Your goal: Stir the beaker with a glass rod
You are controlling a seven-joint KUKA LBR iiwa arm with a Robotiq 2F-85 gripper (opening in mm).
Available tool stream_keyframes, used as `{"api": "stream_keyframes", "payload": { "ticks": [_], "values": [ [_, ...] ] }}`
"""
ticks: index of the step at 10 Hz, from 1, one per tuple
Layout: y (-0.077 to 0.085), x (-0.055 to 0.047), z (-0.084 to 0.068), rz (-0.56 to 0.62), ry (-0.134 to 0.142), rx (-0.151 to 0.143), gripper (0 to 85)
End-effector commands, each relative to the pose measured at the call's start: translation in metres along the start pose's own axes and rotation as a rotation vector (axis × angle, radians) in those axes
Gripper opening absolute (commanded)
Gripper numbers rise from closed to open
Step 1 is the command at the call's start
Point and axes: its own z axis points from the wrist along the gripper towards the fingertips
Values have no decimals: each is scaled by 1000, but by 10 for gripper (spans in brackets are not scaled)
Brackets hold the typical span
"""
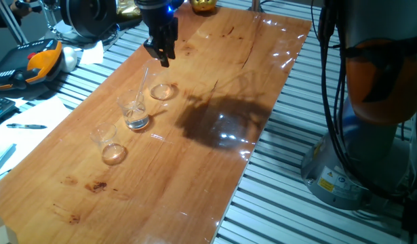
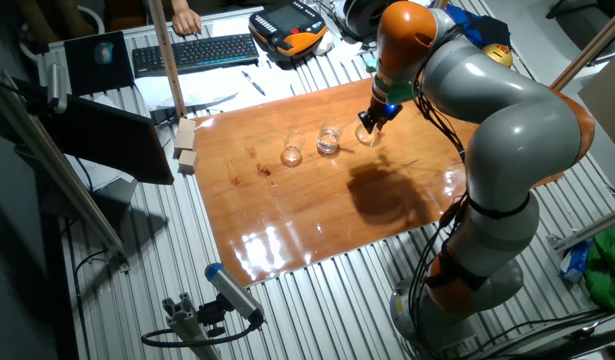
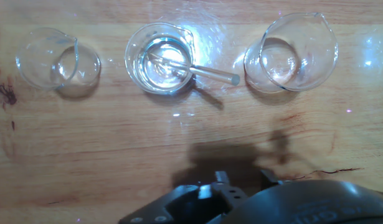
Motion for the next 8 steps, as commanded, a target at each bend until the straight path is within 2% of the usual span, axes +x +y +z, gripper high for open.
{"api": "stream_keyframes", "payload": {
  "ticks": [1, 5, 8],
  "values": [
    [0, 0, 1, 2, 0, 0, 0],
    [0, -2, 4, 12, -10, -7, 0],
    [-3, -7, 13, 15, -22, -15, 0]
  ]
}}
